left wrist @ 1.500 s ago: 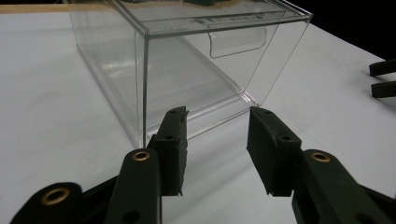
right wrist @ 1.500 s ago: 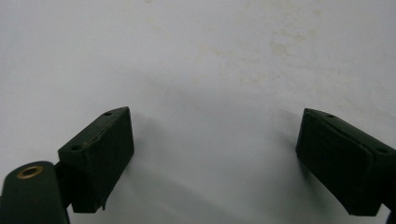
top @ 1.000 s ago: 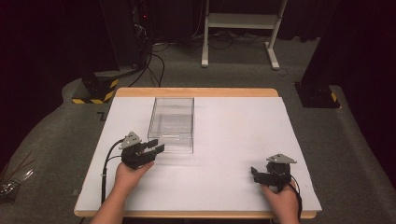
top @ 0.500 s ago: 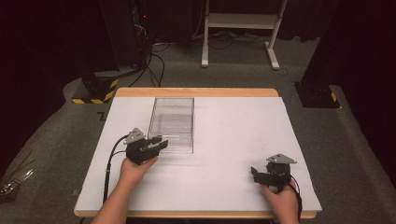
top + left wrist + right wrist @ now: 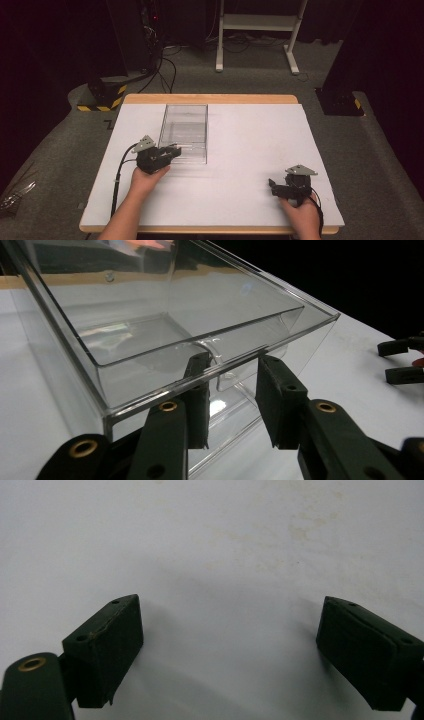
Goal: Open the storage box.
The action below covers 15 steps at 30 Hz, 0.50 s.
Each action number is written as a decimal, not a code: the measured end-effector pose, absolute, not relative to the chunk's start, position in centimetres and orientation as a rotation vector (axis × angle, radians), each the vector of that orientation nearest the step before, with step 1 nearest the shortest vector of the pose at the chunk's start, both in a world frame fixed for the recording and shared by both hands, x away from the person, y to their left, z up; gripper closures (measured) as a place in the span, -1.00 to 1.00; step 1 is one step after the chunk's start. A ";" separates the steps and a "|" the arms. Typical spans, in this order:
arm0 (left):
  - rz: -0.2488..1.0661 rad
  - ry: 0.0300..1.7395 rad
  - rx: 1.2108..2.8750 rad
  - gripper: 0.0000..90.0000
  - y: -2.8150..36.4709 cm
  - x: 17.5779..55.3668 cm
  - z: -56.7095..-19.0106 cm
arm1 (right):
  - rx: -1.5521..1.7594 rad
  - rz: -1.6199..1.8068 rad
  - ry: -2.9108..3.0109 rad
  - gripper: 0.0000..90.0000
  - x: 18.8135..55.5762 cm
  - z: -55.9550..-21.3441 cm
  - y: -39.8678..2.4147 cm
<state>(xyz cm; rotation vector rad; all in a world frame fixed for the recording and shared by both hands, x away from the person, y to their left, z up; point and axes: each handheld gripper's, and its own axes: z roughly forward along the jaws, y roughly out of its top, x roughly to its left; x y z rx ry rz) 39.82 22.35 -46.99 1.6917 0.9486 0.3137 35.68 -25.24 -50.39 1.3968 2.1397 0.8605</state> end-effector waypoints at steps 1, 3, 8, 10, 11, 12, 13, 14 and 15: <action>0.318 0.943 1.690 0.53 22.4 39.8 -47.0 | 1.397 0.860 2.139 -0.74 35.7 -50.4 -25.2; 0.301 0.930 1.686 0.57 22.6 39.9 -47.1 | 1.396 0.859 2.139 -0.74 35.7 -50.4 -25.2; 0.280 0.904 1.686 0.65 22.9 40.0 -47.3 | 1.395 0.859 2.139 -0.74 35.7 -50.4 -25.2; 0.267 0.893 1.682 0.67 23.1 40.1 -47.4 | 1.397 0.859 2.138 -0.74 35.6 -50.4 -25.2; 0.261 0.891 1.682 0.69 23.2 40.2 -47.4 | 1.397 0.859 2.138 -0.74 35.6 -50.4 -25.2; 0.259 0.887 1.681 0.70 23.2 40.2 -47.4 | 1.396 0.859 2.138 -0.74 35.6 -50.4 -25.2; 0.260 0.884 1.682 0.70 23.3 40.2 -47.4 | 1.395 0.859 2.138 -0.74 35.6 -50.4 -25.2; 0.259 0.882 1.682 0.71 23.3 40.2 -47.4 | 1.397 0.859 2.137 -0.74 35.6 -50.4 -25.2; 0.258 0.876 1.683 0.72 23.4 40.2 -47.5 | 1.395 0.859 2.138 -0.74 35.6 -50.4 -25.2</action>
